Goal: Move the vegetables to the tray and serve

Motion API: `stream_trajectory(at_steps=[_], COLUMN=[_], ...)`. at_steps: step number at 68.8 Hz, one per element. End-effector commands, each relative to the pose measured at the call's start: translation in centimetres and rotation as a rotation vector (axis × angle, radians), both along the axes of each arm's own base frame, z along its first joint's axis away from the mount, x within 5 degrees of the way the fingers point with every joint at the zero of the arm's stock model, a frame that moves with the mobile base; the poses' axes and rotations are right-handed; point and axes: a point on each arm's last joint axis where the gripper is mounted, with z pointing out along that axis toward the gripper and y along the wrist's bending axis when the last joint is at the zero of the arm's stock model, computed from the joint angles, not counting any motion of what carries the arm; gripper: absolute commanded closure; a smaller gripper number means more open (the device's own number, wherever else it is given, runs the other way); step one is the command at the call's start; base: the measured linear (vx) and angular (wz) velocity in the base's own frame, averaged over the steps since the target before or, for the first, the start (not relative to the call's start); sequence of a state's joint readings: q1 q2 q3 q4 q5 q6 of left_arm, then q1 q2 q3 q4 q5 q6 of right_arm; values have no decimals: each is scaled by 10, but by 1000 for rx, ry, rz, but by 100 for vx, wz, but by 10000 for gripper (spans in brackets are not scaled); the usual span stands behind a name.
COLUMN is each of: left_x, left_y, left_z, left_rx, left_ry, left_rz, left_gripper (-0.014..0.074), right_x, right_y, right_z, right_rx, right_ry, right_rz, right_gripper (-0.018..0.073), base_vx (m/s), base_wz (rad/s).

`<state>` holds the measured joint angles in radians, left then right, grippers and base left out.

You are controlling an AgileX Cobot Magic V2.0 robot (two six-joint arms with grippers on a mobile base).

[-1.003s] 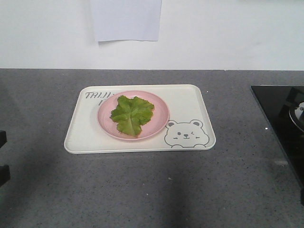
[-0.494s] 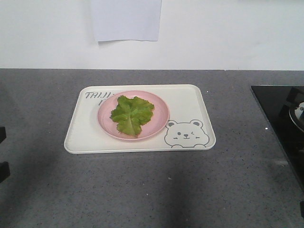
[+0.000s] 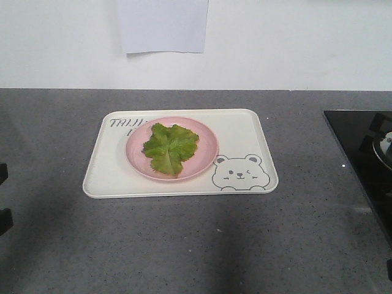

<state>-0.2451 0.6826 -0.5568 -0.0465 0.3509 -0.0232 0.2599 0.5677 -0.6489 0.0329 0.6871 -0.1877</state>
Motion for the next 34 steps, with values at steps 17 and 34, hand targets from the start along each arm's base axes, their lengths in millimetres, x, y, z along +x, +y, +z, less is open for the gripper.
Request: stream_trajectory(at_steps=[17,34], left_x=[2,2], left_y=[-1,-1], left_z=[14,14], left_rx=[-36,-36], left_ry=[-77,-77], left_rz=[2,2], left_gripper=[604,604], right_x=[2,2], right_y=[0,0], right_z=[12,12], right_rx=[14,14], right_ry=[-80,-80], right_rz=[-2,-2], right_gripper=[568,568], base_vx=[0,0], base_wz=[0,0])
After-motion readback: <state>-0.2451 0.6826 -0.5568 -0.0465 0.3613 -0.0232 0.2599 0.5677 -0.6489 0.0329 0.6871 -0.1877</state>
